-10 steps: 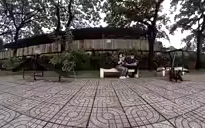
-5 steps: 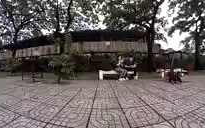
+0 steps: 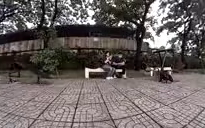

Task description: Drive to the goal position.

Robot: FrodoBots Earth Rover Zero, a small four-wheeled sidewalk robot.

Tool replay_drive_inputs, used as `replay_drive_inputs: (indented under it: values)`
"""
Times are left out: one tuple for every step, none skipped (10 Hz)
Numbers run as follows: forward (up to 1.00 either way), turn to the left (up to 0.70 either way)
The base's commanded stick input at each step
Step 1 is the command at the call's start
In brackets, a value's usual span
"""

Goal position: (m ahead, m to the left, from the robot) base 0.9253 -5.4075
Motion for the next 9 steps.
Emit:
replay_drive_inputs:
  values:
    - [0.0,-0.45]
    - [0.0,-0.45]
    - [0.0,-0.45]
    - [0.0,-0.45]
    - [0.0,-0.45]
    - [0.0,-0.45]
    - [0.0,-0.45]
    - [0.0,-0.45]
    - [0.0,-0.45]
